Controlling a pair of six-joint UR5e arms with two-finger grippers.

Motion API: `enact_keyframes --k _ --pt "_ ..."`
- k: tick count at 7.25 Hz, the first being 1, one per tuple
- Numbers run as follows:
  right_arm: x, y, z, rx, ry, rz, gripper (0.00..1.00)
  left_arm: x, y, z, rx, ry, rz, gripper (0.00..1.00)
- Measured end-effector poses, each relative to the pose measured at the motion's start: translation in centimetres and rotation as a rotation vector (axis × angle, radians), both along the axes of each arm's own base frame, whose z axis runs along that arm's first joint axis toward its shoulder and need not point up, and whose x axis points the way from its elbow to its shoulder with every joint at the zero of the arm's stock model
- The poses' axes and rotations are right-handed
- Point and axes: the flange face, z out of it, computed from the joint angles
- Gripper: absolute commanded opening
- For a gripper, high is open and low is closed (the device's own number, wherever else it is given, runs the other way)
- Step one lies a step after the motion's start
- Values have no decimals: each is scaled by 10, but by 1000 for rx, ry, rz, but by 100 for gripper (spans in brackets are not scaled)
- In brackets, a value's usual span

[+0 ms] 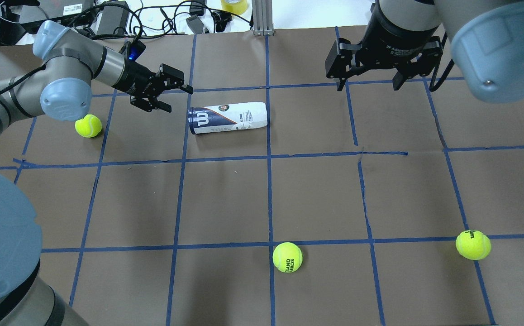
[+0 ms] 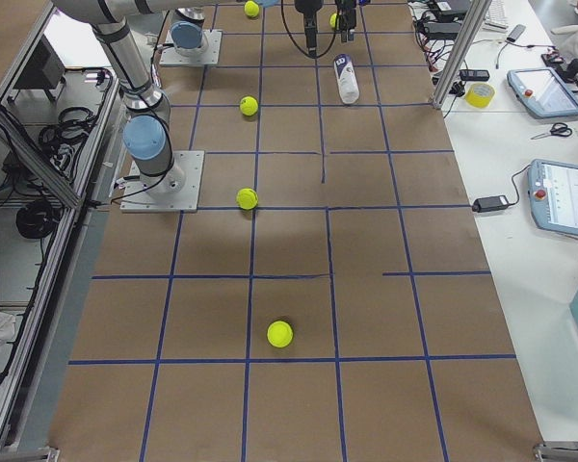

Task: Lift up tennis ball bucket
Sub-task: 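Reach the left gripper to the blue-capped end of the lying can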

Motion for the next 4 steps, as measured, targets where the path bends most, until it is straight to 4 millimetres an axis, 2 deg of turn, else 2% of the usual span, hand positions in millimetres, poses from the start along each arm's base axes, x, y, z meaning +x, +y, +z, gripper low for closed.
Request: enact_keyframes --k 4 --pt "-26 -10 4 -6 -2 -28 100 -18 -2 -39 3 58 8 100"
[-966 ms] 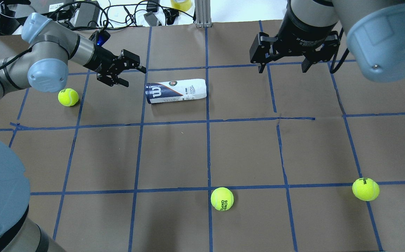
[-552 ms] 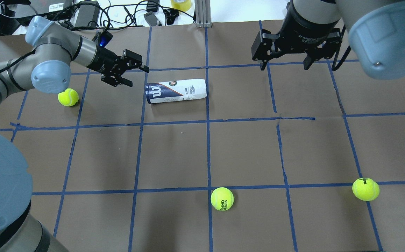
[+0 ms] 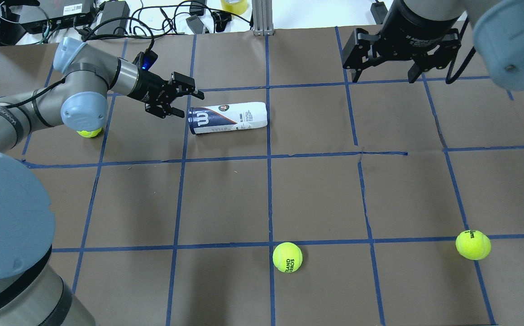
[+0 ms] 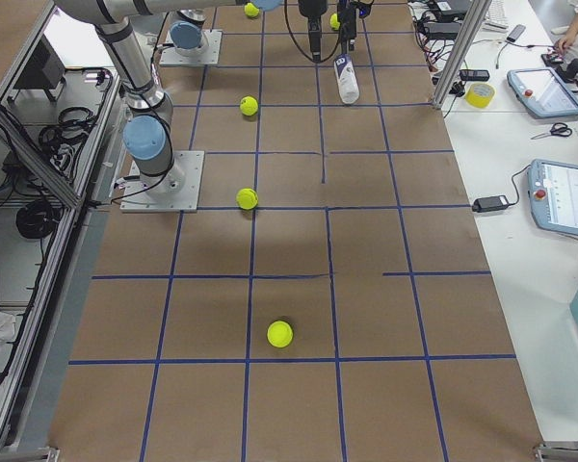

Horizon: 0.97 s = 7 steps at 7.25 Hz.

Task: Lift up tennis ball bucket
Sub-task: 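Reach the left gripper to the blue-capped end of the lying can, then grasp the can's capped end with the left gripper and lift it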

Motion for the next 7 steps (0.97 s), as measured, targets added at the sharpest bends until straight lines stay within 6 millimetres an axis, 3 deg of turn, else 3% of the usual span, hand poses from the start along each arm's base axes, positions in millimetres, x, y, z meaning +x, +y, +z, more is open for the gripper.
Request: enact_keyframes --k 2,3,4,5,7 --pt "-3 0 0 1 6 -2 100 -15 1 -11 15 9 -8 97" --pt "-3 0 0 2 8 -1 100 -21 1 -13 20 11 -14 64" --pt "-3 0 0 4 9 -1 100 -24 2 -14 25 11 -17 6" --pt "-3 1 1 3 9 -1 100 -27 2 -15 39 8 -8 0" --pt "-3 2 2 -3 9 -1 100 -30 1 -10 103 11 74 0"
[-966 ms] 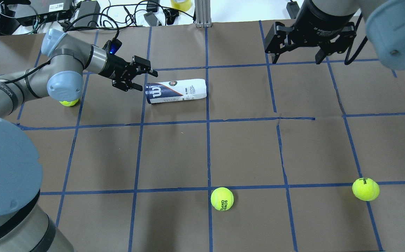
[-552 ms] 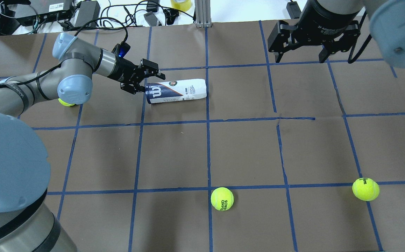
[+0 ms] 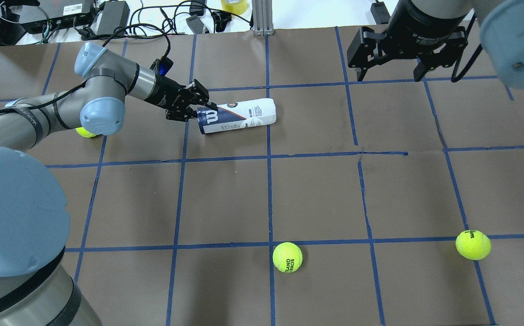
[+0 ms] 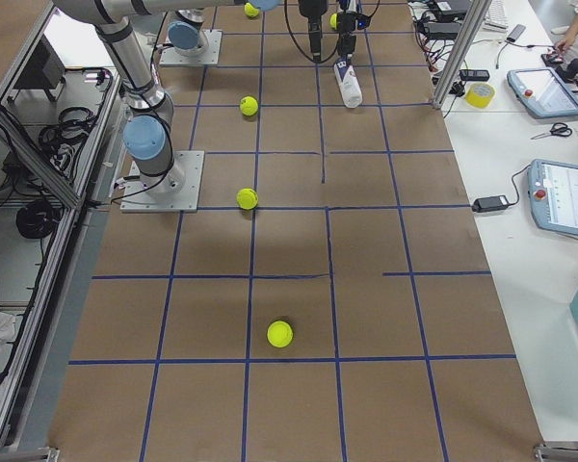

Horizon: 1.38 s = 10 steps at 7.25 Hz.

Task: Lift up tennis ball bucket
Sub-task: 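Grasp the can's capped end with the left gripper and lift it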

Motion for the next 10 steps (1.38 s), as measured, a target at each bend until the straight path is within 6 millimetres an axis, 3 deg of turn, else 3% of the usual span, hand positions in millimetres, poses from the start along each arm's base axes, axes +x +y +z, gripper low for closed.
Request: enact_keyframes --k 2,6,8,10 --pt "0 1 0 -1 0 1 100 1 -6 28 16 -26 77 0" --pt "1 1 1 -3 -1 1 100 4 -31 126 -14 -191 178 0" --pt "1 1 2 -3 -2 2 100 -24 -34 162 7 -315 136 0" --pt "1 2 2 -1 -2 3 100 -60 -30 180 -20 -499 77 0"
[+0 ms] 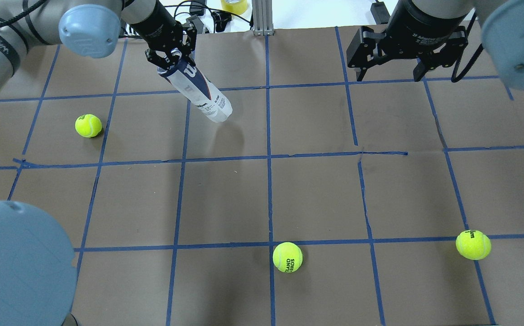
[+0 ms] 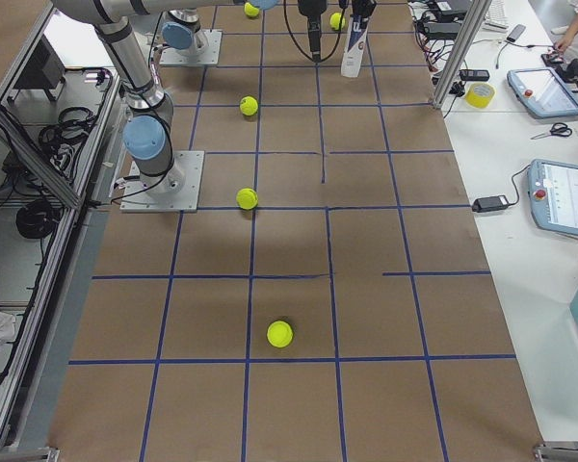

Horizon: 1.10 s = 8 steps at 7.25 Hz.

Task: Lift up tennis ball bucket
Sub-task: 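Swing the can upright with the left gripper and lower it onto the table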

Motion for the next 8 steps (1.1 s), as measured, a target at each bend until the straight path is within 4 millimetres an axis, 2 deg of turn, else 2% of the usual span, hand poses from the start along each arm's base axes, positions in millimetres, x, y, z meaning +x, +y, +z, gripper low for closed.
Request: enact_keyframes --k 2,6,8 --pt "0 0 0 1 0 0 100 -29 3 0 -47 -136 -50 0" --pt "0 0 -1 3 0 0 100 -50 4 -7 -100 -173 -76 0" --pt "0 0 -1 4 0 0 100 -53 5 -13 -112 -204 -82 0"
